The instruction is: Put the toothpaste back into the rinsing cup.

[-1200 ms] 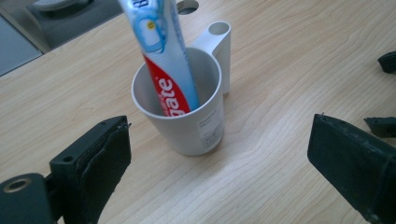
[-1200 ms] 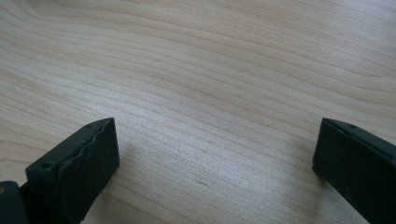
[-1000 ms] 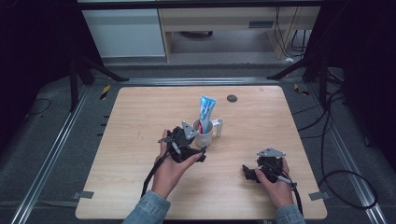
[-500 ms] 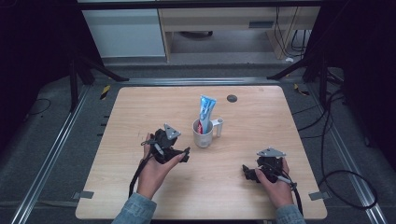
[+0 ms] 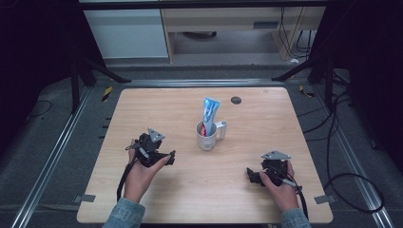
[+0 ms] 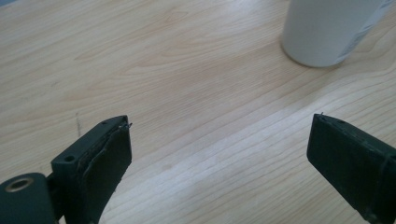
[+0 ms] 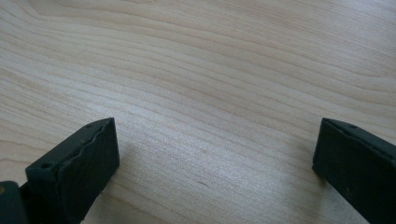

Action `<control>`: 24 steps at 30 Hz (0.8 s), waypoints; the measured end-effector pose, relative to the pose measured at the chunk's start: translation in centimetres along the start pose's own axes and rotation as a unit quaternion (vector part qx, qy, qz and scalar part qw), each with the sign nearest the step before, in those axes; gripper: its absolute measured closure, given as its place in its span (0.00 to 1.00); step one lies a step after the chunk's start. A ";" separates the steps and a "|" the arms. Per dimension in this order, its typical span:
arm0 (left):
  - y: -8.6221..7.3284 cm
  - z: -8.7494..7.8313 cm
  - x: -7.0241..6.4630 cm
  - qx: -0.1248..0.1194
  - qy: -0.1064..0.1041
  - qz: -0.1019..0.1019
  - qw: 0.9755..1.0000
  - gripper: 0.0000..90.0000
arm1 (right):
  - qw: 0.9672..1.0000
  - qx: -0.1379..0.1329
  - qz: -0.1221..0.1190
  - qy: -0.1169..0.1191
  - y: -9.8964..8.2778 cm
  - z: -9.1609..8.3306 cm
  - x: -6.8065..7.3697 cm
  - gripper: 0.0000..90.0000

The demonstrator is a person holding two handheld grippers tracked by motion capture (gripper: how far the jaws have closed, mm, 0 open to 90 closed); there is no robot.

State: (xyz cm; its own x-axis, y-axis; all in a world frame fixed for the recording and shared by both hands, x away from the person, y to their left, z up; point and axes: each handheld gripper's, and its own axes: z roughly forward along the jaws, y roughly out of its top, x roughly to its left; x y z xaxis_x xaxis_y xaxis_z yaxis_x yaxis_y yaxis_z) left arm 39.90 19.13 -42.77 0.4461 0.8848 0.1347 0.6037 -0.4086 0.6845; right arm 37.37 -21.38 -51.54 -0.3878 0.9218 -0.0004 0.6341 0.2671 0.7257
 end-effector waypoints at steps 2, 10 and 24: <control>-0.4 0.1 0.5 0.003 0.003 -0.005 1.000 0.07 | 1.000 0.000 0.000 0.000 0.0 0.0 0.0 0.01; -2.0 0.5 2.4 0.019 0.015 -0.026 0.999 0.07 | 1.000 0.000 0.000 0.000 0.0 0.0 0.0 0.01; -4.0 1.6 5.2 0.042 0.025 -0.054 0.997 0.07 | 1.000 0.000 0.000 0.000 0.0 0.0 0.0 0.01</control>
State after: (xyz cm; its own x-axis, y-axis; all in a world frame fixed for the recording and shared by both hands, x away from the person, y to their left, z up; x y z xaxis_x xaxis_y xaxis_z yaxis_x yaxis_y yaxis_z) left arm 40.82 25.03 -45.95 0.3431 0.9339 0.1010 0.7009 -0.3260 0.6344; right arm 37.37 -21.38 -51.54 -0.3873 0.9220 -0.0004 0.6342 0.2667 0.7258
